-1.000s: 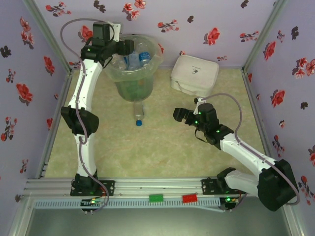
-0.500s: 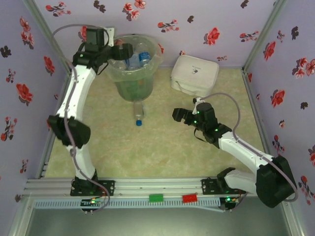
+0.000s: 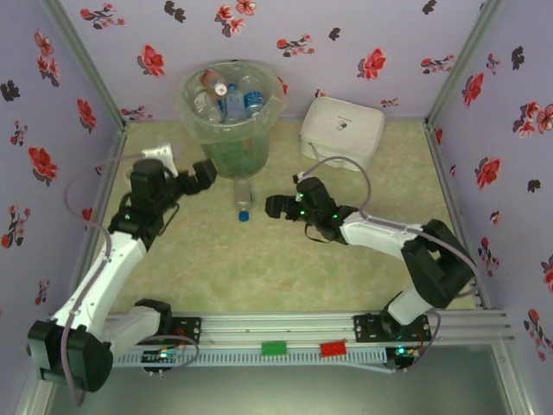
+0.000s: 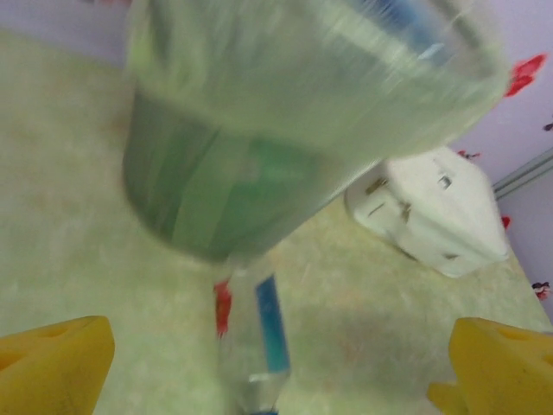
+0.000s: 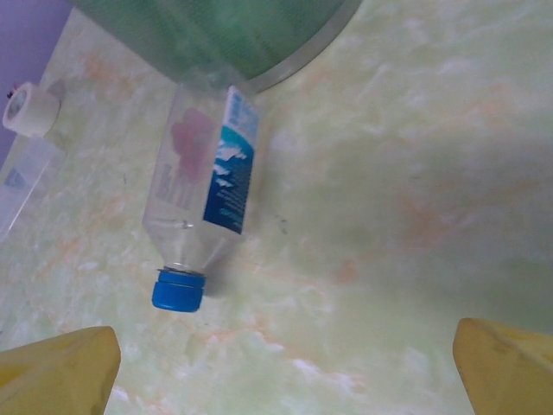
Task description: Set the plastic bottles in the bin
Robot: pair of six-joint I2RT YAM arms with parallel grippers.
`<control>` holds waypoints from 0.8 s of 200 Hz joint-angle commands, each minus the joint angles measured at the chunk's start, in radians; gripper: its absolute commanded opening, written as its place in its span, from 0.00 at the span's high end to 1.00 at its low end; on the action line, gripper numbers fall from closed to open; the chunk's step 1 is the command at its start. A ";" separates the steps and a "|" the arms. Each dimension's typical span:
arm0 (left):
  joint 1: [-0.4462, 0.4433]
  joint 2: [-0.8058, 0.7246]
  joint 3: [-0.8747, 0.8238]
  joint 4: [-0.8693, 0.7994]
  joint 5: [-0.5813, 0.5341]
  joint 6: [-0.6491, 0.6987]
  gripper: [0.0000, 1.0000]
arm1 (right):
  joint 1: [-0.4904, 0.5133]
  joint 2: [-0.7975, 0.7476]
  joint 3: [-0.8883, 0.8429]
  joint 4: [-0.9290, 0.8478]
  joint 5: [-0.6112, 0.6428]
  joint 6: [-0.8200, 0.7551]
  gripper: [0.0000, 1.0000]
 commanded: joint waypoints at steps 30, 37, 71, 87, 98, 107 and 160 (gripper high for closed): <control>0.002 -0.147 -0.280 0.079 -0.122 -0.158 0.00 | 0.102 0.220 0.217 -0.048 0.113 0.030 0.00; 0.004 -0.163 -0.308 0.081 -0.139 -0.164 0.00 | 0.117 0.253 0.253 -0.069 0.134 0.024 0.00; 0.052 -0.228 -0.407 0.098 -0.166 -0.224 0.00 | 0.148 0.416 0.442 -0.201 0.215 0.023 0.02; 0.057 -0.249 -0.426 0.098 -0.161 -0.225 0.00 | 0.151 0.483 0.519 -0.252 0.256 0.034 0.04; 0.057 -0.258 -0.433 0.099 -0.154 -0.225 0.00 | 0.151 0.519 0.559 -0.270 0.272 0.034 0.07; 0.059 -0.258 -0.439 0.107 -0.144 -0.223 0.00 | 0.152 0.545 0.589 -0.282 0.278 0.032 0.10; 0.058 -0.221 -0.448 0.170 -0.046 -0.247 0.03 | 0.152 0.604 0.679 -0.305 0.231 -0.012 0.41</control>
